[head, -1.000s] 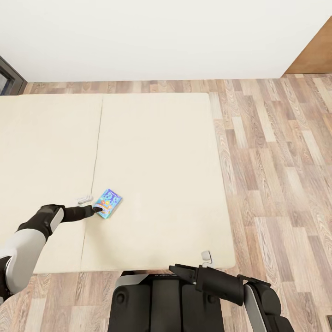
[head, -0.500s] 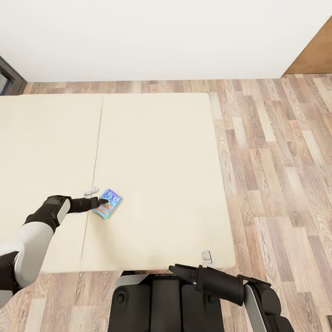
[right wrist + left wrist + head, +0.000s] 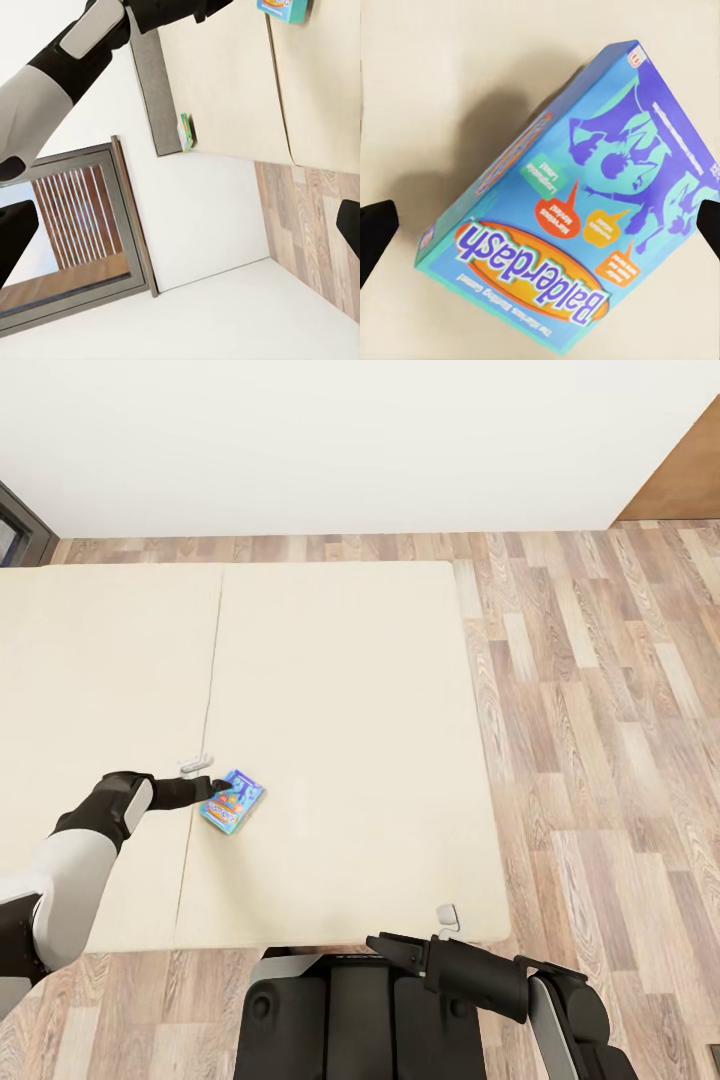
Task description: Put all the toys in the child's room - the three board games (two on the bed and one on the table), the two jigsaw puzzles on the table, and the tennis ball on the table - inside the toy box on the table in the child's room.
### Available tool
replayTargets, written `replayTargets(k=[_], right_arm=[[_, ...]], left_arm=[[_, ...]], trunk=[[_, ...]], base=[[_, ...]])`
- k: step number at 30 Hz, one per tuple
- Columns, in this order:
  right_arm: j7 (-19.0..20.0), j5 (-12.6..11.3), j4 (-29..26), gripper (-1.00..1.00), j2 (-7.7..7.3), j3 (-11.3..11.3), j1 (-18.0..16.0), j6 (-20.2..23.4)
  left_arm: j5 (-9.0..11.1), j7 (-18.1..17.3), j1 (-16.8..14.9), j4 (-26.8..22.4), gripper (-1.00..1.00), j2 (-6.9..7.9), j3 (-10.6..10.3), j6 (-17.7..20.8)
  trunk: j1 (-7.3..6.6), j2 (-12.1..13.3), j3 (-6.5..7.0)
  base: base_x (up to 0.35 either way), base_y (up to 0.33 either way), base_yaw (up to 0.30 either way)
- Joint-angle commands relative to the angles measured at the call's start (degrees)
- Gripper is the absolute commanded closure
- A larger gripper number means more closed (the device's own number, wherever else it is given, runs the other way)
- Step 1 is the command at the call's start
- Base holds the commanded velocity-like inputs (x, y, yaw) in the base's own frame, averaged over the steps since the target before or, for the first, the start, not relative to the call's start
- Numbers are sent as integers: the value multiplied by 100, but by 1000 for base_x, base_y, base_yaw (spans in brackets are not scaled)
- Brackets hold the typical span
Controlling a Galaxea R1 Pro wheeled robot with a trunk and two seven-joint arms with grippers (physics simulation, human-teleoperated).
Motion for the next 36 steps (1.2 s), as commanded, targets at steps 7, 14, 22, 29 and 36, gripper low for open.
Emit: replayTargets(k=[7, 14, 22, 29, 36], right_arm=[[-32, 14, -10, -100, 9, 5, -2, 22], [-149, 13, -27, -100, 5, 9, -2, 22], [-161, 6, -28, -100, 5, 7, -2, 30], [-162, 6, -28, -100, 5, 5, -2, 31], [-162, 6, -28, -100, 5, 8, -2, 31]], left_arm=[[-56, 119, -9, -6, -100, -17, 45, -5], [-66, 158, -10, -6, -100, -102, 38, -27], [-70, 156, -10, -6, -100, -118, 37, -67], [-70, 153, -10, -6, -100, -119, 36, -98], [-70, 153, -10, -14, -100, -111, 28, -116]], trunk=[[3, -9, -6], [3, -9, -10], [3, -9, -65], [3, -9, -128], [3, -9, -188]], base=[[0, 0, 0], [0, 0, 0], [0, 0, 0], [0, 0, 0], [0, 0, 0]])
